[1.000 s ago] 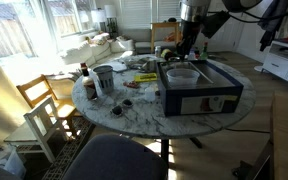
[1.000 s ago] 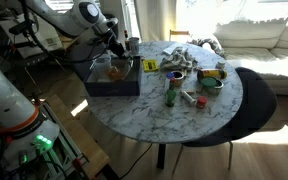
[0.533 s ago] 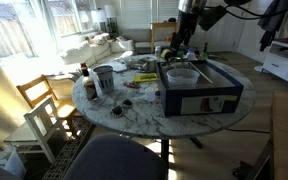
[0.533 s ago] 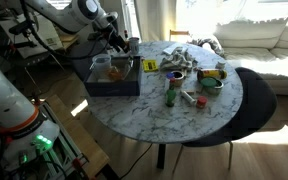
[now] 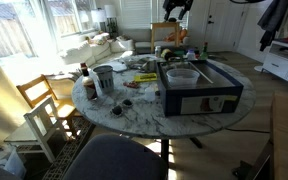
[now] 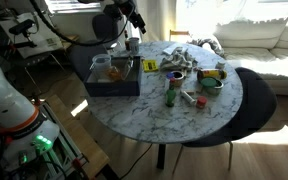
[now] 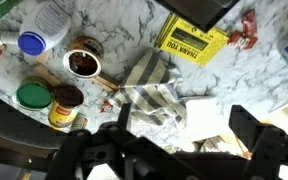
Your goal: Pick up the two white and purple packets with a green lid and put them in the clear storage container one by one
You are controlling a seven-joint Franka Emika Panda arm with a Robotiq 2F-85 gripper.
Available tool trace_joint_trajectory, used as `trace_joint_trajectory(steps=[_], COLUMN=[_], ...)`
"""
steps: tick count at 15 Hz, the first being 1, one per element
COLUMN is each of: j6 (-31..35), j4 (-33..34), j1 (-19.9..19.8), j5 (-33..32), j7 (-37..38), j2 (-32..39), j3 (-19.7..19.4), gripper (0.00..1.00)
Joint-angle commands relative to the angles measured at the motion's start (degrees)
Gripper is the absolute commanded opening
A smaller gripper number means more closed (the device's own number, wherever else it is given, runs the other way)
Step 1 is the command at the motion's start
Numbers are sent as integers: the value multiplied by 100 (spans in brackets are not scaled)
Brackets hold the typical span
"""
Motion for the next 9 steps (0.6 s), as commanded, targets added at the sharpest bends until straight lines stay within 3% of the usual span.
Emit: trace_joint_trajectory(steps=[1,2,9], j6=[-784,-399,-473], j4=[1449,664,844], j1=[-276,-250,-283], j5=[1197,661,720], j7=[-481,-235,-304], j2=[874,278,389], j3=[-94,2,30], gripper=[100,100,100])
